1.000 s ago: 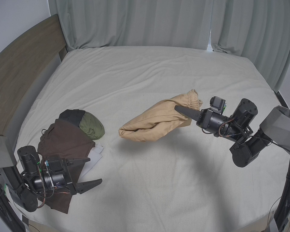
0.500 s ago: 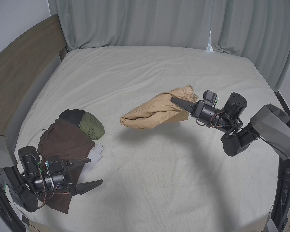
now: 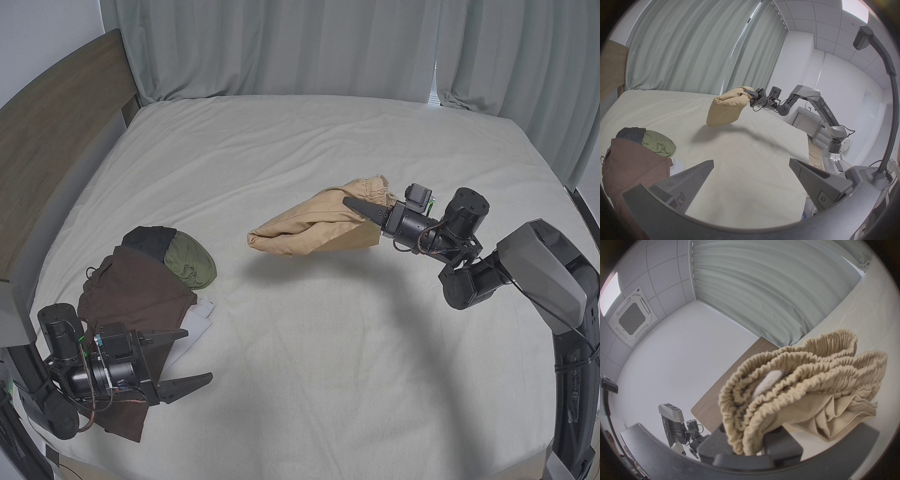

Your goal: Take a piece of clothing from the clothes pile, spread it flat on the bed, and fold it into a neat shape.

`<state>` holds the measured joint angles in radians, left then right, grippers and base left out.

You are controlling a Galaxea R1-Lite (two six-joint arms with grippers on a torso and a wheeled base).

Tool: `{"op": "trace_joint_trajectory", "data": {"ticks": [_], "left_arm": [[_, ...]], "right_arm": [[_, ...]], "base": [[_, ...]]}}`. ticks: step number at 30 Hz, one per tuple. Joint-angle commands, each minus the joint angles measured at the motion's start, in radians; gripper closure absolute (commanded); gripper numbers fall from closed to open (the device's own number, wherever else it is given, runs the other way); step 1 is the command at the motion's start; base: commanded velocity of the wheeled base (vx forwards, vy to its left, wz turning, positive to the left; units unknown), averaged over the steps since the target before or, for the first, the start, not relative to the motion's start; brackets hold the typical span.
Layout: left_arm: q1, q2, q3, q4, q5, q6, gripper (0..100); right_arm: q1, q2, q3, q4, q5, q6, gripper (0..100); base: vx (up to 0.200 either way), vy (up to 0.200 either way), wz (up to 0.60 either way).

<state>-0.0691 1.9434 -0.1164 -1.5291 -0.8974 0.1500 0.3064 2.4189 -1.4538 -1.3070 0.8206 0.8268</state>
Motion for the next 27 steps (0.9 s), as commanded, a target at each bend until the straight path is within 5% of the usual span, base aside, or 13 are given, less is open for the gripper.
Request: {"op": "trace_joint_trajectory", "data": {"ticks": [1,13,27], "left_arm": [[-0.008,0.003,0.000,0.000,0.000,-0.001,0],[-0.026,0.011,0.006,0.001,0.000,0.000,0],[-0.023,0.009,0.007,0.001,0.000,0.000,0]], "right_arm": [[-0.012,0.045,-0.083,0.041,-0.001,0.000,100],[-0.039,0.132,-0.099,0.103,-0.001,-0.020,100],[-0.010,0.138,0.280,-0.133,-0.008,-0.086,100]], "base": [[0.000,0.000,0.00],[0.000,0.000,0.00],[0.000,0.000,0.00]]}}
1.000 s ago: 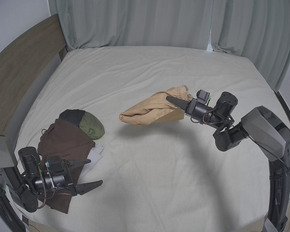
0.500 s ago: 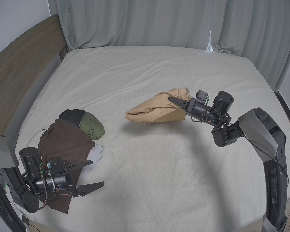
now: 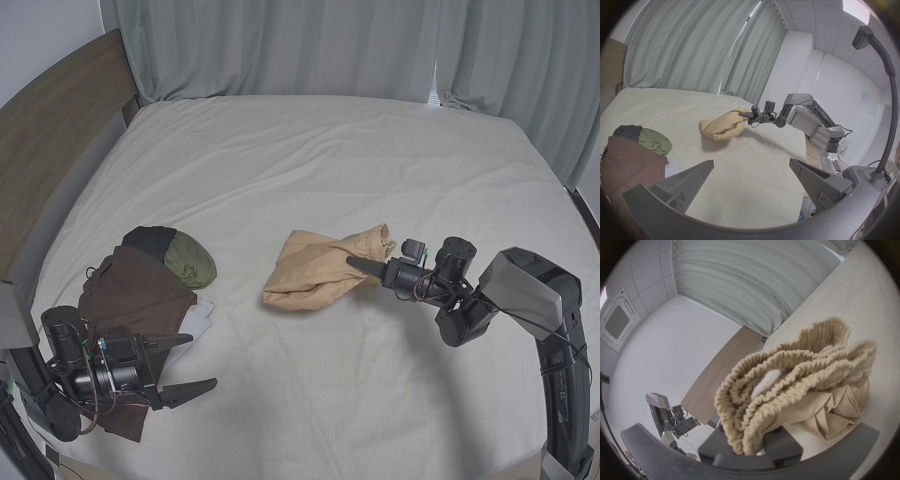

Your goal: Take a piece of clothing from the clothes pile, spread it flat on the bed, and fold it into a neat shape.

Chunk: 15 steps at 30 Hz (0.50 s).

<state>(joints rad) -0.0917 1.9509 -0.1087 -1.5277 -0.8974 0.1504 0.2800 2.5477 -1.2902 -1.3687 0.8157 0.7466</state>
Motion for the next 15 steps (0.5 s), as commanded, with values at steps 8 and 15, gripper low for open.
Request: {"op": "trace_joint_trajectory", "data": {"ticks": [8,15], "left_arm": [[-0.002,0.000,0.000,0.000,-0.001,0.000,0],[-0.003,-0.003,-0.002,0.000,-0.001,0.000,0]], "right_arm": [[0.030,0.057,0.232,-0.173,-0.047,-0.016,100],[0.036,0.085,0.239,-0.173,-0.079,-0.049,100]], "base": [[0.000,0.000,0.00],[0.000,0.000,0.00]]}}
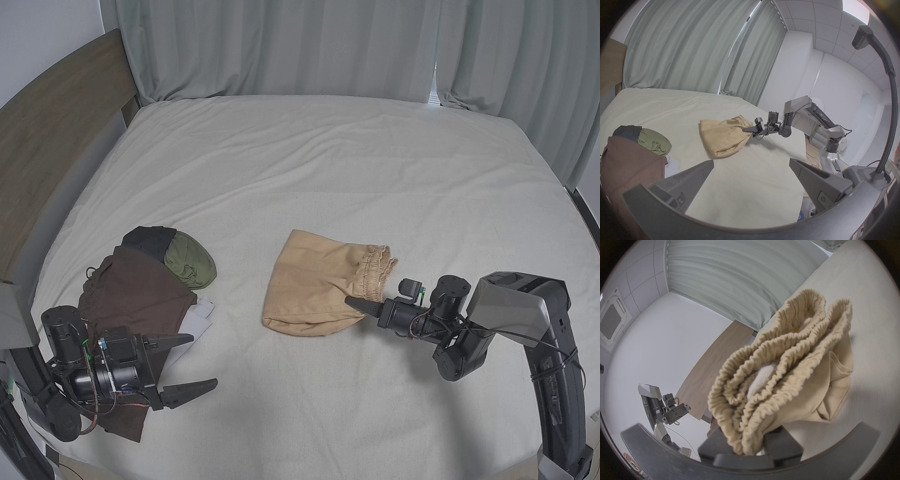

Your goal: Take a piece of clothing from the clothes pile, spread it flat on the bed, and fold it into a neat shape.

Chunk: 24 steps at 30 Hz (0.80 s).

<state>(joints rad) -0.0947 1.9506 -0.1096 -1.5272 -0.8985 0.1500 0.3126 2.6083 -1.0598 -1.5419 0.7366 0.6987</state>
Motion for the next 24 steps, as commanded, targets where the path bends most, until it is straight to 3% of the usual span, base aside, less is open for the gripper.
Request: {"op": "trace_joint_trajectory", "data": {"ticks": [1,19,20,24], "left_arm": [[0.000,-0.002,-0.001,-0.001,0.000,0.000,0],[0.000,-0.009,-0.002,-0.001,0.000,0.000,0],[0.000,-0.009,-0.002,-0.002,0.000,0.000,0],[-0.002,-0.009,-0.001,-0.001,0.000,0.000,0]], "right_arm": [[0.005,0.024,0.011,0.000,0.000,-0.001,100],[0.003,0.022,0.044,0.000,-0.003,-0.013,100],[0.003,0.022,0.043,0.000,-0.003,-0.016,0],[0.003,0.016,0.053,0.000,-0.005,-0.022,0]], "base": [[0.000,0.000,0.00],[0.000,0.000,0.00],[0.000,0.000,0.00],[0.000,0.000,0.00]]}}
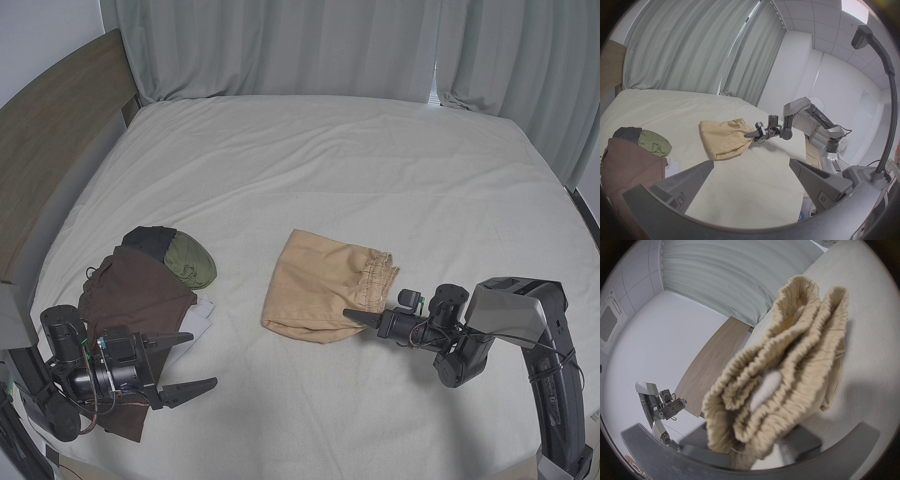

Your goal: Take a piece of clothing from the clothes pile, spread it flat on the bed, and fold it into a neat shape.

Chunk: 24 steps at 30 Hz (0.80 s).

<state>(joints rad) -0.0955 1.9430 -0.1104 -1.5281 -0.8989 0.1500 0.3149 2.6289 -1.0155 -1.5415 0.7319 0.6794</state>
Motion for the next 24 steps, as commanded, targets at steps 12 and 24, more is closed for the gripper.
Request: {"op": "trace_joint_trajectory", "data": {"ticks": [12,24], "left_arm": [[-0.009,-0.004,-0.003,-0.001,0.000,-0.003,0],[-0.007,-0.016,-0.005,-0.001,0.000,-0.003,0]], "right_arm": [[0.041,-0.153,0.304,0.000,0.011,-0.139,0],[0.174,-0.339,0.426,0.001,0.011,-0.150,0]], "base": [[0.000,0.000,0.00],[0.000,0.000,0.00]]}}
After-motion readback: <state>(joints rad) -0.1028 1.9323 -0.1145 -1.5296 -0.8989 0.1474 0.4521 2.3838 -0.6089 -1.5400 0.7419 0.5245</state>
